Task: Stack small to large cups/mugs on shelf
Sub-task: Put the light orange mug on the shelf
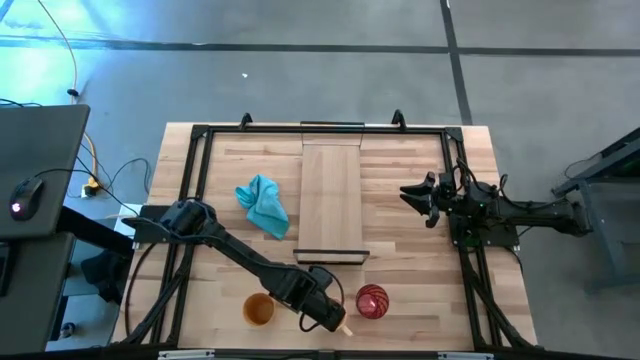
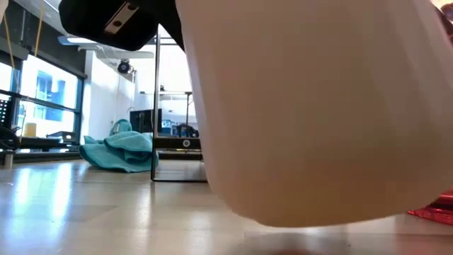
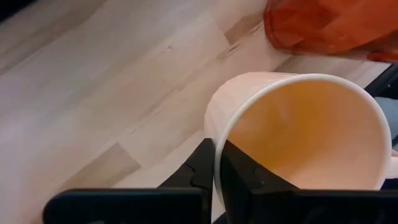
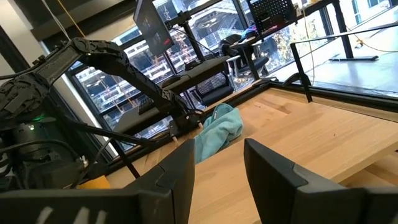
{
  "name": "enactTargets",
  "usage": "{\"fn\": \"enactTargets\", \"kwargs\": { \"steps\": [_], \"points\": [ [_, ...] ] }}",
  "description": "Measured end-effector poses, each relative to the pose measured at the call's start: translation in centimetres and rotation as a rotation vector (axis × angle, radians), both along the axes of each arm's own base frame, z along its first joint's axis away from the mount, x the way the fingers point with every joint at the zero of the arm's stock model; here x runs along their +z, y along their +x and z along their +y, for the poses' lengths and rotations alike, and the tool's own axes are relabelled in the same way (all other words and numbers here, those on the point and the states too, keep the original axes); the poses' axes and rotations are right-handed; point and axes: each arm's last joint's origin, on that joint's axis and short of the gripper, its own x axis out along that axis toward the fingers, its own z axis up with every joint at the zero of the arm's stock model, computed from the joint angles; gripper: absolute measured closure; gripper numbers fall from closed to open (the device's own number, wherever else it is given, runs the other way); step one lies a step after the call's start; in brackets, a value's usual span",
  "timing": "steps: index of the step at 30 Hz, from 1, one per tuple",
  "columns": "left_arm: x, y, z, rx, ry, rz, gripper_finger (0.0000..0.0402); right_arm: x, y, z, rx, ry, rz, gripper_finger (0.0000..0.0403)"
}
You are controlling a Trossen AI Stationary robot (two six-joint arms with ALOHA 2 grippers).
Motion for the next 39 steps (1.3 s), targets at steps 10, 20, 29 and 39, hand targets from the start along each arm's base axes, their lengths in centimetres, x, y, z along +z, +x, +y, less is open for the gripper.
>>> {"fn": "enactTargets", "kwargs": {
  "steps": [10, 20, 29, 39],
  "points": [
    [2.5, 0.1, 0.2, -0.019, 0.008, 0.006, 0.0400, 0.0, 0.0, 0.0, -0.001, -0.014, 0.004, 0.0272],
    [7.6, 0.1, 1.3, -0.055, 0.034, -0.014, 0.0401, -0.1, 0.0, 0.0, -0.001, -0.014, 0.010, 0.0272],
    [10.9, -0.4, 2.2, -0.064, 0.063, -0.030, 0.0401, -0.3, 0.0, 0.0, 0.010, -0.012, 0.032, 0.0272],
    [13.2, -0.6, 4.5, -0.074, 0.072, -0.050, 0.0402, -0.4, 0.0, 0.1, 0.039, -0.011, 0.049, 0.0272]
  ]
}}
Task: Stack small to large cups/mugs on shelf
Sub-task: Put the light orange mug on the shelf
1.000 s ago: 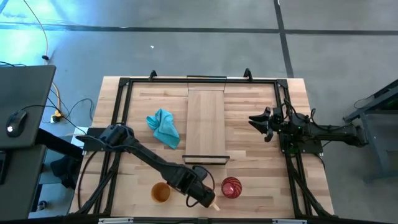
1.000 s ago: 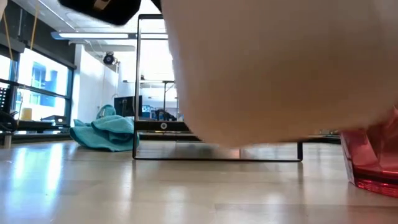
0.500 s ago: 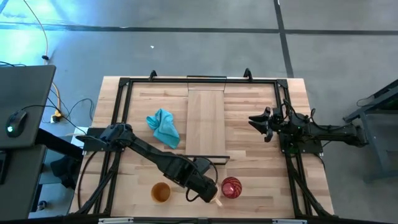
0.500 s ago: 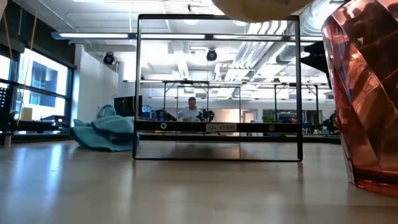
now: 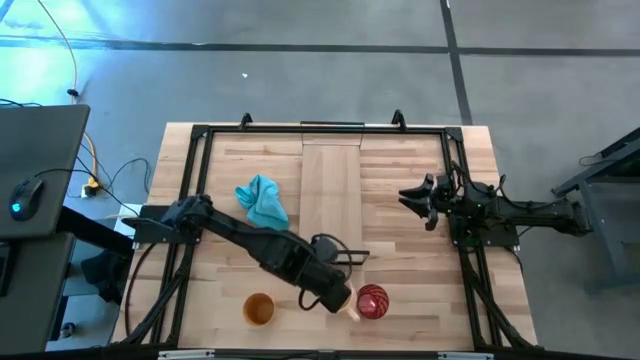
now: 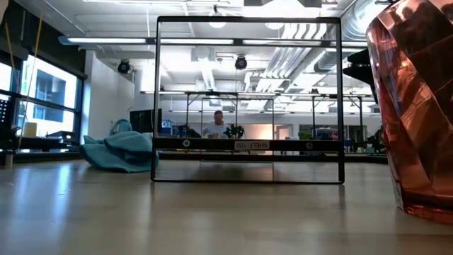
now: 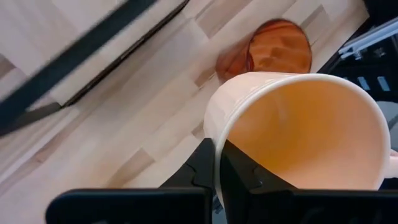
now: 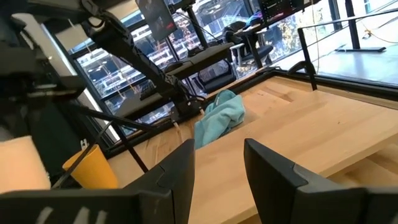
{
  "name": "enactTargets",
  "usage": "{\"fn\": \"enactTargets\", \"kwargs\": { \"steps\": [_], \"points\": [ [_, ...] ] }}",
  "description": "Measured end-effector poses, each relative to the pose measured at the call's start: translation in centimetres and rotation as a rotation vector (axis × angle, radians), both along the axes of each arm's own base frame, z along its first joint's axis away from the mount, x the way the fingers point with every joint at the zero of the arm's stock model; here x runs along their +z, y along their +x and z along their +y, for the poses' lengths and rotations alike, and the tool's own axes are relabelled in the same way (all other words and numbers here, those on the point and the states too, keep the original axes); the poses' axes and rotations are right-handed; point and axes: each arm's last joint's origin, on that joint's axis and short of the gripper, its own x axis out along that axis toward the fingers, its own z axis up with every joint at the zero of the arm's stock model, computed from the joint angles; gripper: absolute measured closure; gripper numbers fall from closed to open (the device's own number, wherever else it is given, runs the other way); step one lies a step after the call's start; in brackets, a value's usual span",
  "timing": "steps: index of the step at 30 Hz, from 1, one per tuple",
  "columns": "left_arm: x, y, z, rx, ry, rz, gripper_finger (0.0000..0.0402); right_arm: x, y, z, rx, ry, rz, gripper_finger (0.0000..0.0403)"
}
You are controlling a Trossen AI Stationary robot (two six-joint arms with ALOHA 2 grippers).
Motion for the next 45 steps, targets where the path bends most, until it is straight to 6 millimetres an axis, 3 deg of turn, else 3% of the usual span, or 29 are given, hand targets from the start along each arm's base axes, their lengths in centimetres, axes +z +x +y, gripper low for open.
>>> {"fn": "enactTargets", "kwargs": {
  "steps": [14, 22, 35, 45],
  "points": [
    [2.2, -0.9, 3.9, -0.001, 0.006, 0.008, 0.0401, -0.7, 0.0, 0.1, 0.016, 0.007, 0.072, 0.0272],
    [3.5, -2.0, 7.8, 0.013, 0.070, 0.042, 0.0401, -0.9, 0.0, 0.1, 0.015, 0.012, 0.093, 0.0272],
    [5.0, -3.6, 19.4, 0.071, 0.275, 0.081, 0.0401, -1.0, 0.0, 0.0, -0.019, 0.098, 0.089, 0.0272],
    [4.6, -5.2, 27.8, 0.289, 0.321, 0.095, 0.0401, -1.0, -0.1, -0.2, -0.073, 0.112, 0.083, 0.0272]
  ]
}}
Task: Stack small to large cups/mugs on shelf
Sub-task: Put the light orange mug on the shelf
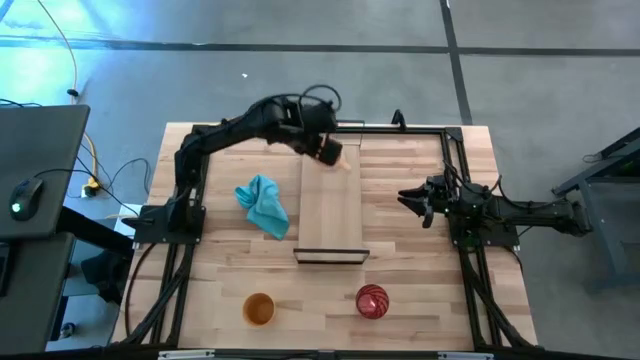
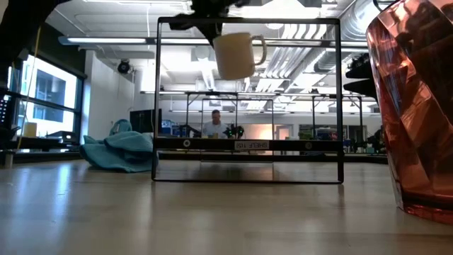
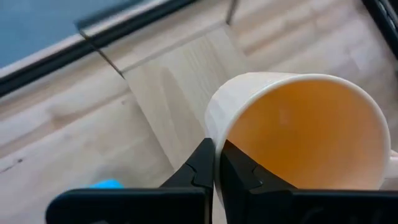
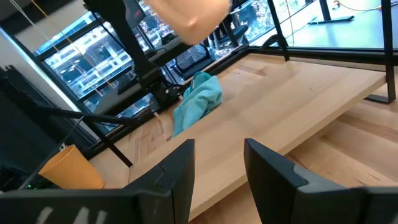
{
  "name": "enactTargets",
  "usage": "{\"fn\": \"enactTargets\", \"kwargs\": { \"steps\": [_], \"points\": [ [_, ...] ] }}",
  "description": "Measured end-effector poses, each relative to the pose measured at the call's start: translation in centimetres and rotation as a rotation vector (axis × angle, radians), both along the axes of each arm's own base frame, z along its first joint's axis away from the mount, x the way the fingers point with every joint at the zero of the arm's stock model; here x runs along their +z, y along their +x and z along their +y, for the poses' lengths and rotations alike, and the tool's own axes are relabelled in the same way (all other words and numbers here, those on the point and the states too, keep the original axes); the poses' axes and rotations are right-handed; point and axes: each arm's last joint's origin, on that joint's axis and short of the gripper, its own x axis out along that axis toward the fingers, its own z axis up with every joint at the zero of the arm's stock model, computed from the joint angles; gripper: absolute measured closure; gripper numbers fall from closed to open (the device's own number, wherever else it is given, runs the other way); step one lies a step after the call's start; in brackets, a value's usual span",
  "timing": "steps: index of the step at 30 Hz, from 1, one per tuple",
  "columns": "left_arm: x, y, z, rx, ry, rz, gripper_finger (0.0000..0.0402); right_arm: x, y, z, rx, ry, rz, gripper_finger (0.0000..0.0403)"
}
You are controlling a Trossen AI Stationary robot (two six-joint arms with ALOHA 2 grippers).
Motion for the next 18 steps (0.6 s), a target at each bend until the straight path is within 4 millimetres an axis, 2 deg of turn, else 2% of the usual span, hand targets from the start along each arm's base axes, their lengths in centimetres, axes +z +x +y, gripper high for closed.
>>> {"fn": "enactTargets", "kwargs": {
  "steps": [4, 8, 18],
  "points": [
    [-0.9, 0.0, 2.1, 0.072, -0.042, -0.017, 0.0401, 0.0, 0.0, 0.0, 0.000, 0.000, 0.001, 0.0272],
    [-2.2, 0.6, 3.2, 0.111, -0.080, -0.019, 0.0401, 0.0, 0.0, 0.0, 0.001, -0.006, 0.002, 0.0272],
    [-5.5, 2.9, 4.3, 0.151, -0.125, -0.001, 0.0401, 0.0, 0.0, 0.1, 0.026, -0.006, 0.004, 0.0272]
  ]
}}
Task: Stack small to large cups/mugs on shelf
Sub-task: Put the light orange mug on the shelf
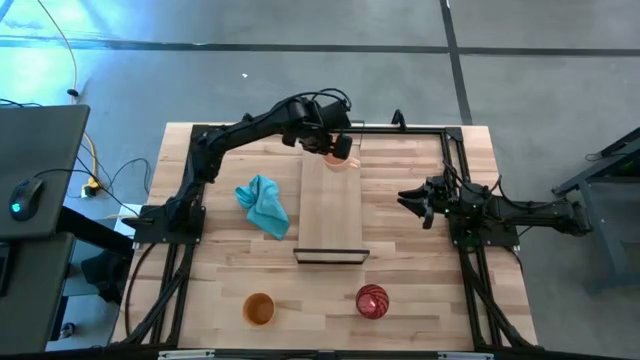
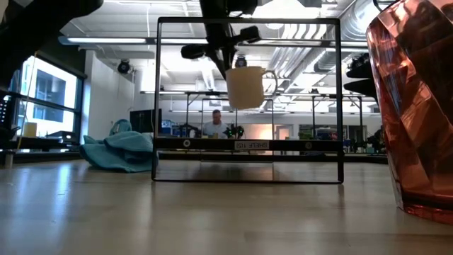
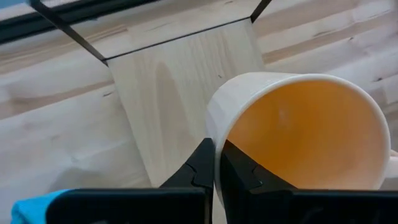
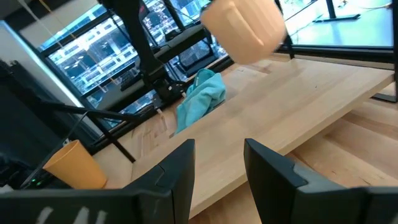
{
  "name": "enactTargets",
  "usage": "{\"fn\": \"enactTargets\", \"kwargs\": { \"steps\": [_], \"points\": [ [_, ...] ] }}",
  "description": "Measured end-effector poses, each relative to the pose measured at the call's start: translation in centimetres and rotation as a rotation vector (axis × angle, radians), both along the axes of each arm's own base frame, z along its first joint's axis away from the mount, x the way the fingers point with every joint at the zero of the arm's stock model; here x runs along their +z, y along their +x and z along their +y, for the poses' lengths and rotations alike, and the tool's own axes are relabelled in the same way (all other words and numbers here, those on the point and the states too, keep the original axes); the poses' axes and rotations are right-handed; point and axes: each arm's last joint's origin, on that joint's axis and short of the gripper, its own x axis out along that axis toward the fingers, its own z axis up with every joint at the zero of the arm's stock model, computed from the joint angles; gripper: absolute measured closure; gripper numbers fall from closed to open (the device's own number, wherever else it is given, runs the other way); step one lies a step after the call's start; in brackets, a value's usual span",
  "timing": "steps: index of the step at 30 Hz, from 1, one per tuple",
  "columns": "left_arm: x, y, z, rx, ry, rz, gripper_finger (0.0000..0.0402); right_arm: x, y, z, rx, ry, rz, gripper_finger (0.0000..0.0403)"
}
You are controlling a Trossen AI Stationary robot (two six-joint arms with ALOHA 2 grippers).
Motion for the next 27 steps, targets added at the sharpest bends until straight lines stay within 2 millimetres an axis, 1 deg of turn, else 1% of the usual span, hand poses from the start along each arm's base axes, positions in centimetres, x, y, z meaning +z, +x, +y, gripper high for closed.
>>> {"fn": "enactTargets", "kwargs": {
  "steps": [3, 7, 11, 15, 27],
  "points": [
    [-0.7, 0.3, 0.2, 0.010, -0.012, 0.014, 0.0401, 0.0, 0.0, 0.0, 0.014, 0.006, 0.000, 0.0272],
    [-1.1, 0.2, 0.8, 0.031, -0.013, 0.023, 0.0401, 0.0, 0.0, 0.1, 0.033, 0.010, 0.000, 0.0272],
    [-1.2, -0.3, 1.8, 0.099, -0.022, 0.014, 0.0401, 0.0, 0.0, 0.1, 0.035, 0.010, 0.000, 0.0272],
    [-1.2, -0.7, 2.6, 0.129, -0.029, 0.009, 0.0401, 0.0, 0.0, 0.1, 0.036, 0.010, 0.000, 0.0272],
    [-1.6, -1.0, 3.7, 0.137, -0.039, 0.020, 0.0401, 0.0, 0.0, 0.1, 0.037, 0.004, 0.001, 0.0272]
  ]
}}
